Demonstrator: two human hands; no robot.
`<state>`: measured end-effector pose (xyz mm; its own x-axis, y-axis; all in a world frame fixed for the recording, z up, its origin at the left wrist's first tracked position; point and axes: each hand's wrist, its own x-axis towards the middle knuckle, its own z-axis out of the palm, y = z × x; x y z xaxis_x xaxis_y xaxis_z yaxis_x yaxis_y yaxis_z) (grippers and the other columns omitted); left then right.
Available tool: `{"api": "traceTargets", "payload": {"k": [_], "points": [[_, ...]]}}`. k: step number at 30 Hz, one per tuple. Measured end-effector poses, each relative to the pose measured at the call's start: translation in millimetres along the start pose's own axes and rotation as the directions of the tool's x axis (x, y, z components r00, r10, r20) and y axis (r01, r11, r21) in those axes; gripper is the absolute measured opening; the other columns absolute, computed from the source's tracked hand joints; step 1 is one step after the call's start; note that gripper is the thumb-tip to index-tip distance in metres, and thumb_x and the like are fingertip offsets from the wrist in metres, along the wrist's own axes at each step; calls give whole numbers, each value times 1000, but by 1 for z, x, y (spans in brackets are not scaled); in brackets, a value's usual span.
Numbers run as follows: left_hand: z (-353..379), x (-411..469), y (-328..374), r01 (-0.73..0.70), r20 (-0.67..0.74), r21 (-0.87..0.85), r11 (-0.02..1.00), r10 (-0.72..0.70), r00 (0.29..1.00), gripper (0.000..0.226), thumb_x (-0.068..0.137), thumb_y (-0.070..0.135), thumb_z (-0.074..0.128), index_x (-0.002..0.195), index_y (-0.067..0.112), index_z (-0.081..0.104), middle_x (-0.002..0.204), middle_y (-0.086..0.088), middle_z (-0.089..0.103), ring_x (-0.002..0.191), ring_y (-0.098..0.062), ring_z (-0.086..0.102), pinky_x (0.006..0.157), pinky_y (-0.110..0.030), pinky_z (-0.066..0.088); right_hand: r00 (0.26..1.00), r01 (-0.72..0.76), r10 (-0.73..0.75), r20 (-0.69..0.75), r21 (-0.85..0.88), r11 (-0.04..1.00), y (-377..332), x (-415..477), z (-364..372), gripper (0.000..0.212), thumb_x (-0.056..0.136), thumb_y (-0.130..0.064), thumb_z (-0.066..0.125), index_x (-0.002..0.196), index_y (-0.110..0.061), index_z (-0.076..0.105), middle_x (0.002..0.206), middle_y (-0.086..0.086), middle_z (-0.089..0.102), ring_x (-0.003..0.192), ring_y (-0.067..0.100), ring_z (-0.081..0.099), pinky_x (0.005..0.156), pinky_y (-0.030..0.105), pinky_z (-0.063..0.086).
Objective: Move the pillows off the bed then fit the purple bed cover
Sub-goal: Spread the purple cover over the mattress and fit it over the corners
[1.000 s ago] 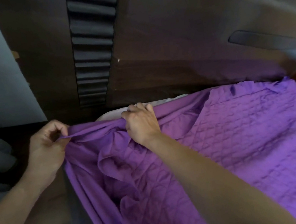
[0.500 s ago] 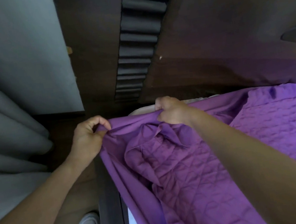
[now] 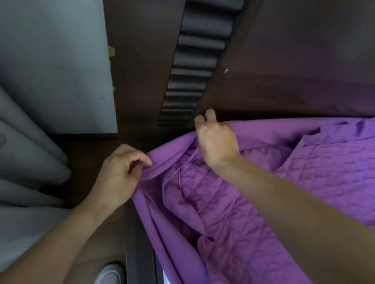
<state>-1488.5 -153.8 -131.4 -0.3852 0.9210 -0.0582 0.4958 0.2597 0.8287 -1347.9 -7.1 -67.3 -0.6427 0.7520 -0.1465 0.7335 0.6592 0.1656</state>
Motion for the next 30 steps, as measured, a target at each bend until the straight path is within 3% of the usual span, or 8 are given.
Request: {"api": "traceTargets", "payload": {"k": [4, 8, 11, 15, 19, 22, 25, 30], "points": [[15, -1, -1, 8, -103, 233, 972, 17, 995, 34, 86, -3, 51, 115, 9, 65, 102, -7, 51, 87, -21, 56, 79, -32, 50, 1000, -14, 12, 26, 61, 998, -14, 5, 27, 30, 86, 6, 42, 114, -2, 50, 124, 22, 40, 85, 37, 58, 76, 43, 48], [29, 6, -19, 83, -14, 383, 920, -84, 996, 40, 92, 13, 39, 130, 13, 50, 111, -12, 46, 99, -31, 49, 81, -42, 48, 996, -72, 71, -45, -15, 997, -32, 8, 58, 36, 76, -6, 30, 77, -8, 66, 95, 19, 57, 61, 34, 58, 59, 39, 51], [41, 8, -30, 108, 15, 432, 895, -127, 992, 44, 93, 14, 39, 138, 14, 41, 121, -11, 43, 105, -31, 47, 85, -41, 47, 1000, -7, 3, -29, -152, 988, -46, 12, 69, 39, 77, -12, 32, 72, -14, 70, 88, 10, 60, 75, 32, 57, 66, 39, 48], [51, 7, -44, 105, -1, 426, 899, -116, 993, 55, 89, 1, 43, 142, 15, 37, 126, -13, 43, 102, -31, 48, 85, -40, 46, 991, 120, -103, 89, -220, 968, -69, 18, 63, 44, 84, -10, 27, 91, -13, 70, 91, 9, 65, 88, 31, 57, 81, 41, 42], [58, 8, -50, 127, 44, 367, 921, -154, 987, 59, 86, 1, 47, 142, 17, 36, 120, -11, 43, 99, -30, 46, 79, -38, 43, 957, 180, -126, 260, -195, 964, -95, 24, 56, 29, 95, -19, 40, 112, -6, 60, 108, 13, 62, 107, 33, 51, 100, 45, 32], [63, 16, -54, 155, 50, 300, 941, -178, 983, 57, 92, 15, 49, 145, 24, 30, 121, -7, 43, 101, -29, 48, 81, -35, 43, 912, 232, -120, 392, -252, 940, -105, 27, 65, 54, 97, -23, 36, 141, 6, 26, 134, 22, 48, 127, 39, 39, 112, 50, 20], [72, 31, -60, 165, 29, 224, 961, -175, 984, 58, 93, 25, 50, 146, 24, 26, 128, -6, 43, 108, -28, 49, 89, -34, 43, 902, 191, -70, 426, -248, 950, -102, 35, 81, 61, 99, -24, 28, 146, 6, 4, 146, 30, 28, 137, 43, 24, 114, 52, 11], [89, 42, -78, 247, 56, 188, 951, -261, 964, 53, 96, 24, 44, 146, 25, 27, 124, -8, 44, 109, -28, 48, 87, -32, 40, 842, 233, -61, 537, -260, 937, -99, 54, 96, 68, 97, -31, 34, 148, 1, 2, 151, 25, 23, 139, 39, 22, 115, 52, 11]]}}
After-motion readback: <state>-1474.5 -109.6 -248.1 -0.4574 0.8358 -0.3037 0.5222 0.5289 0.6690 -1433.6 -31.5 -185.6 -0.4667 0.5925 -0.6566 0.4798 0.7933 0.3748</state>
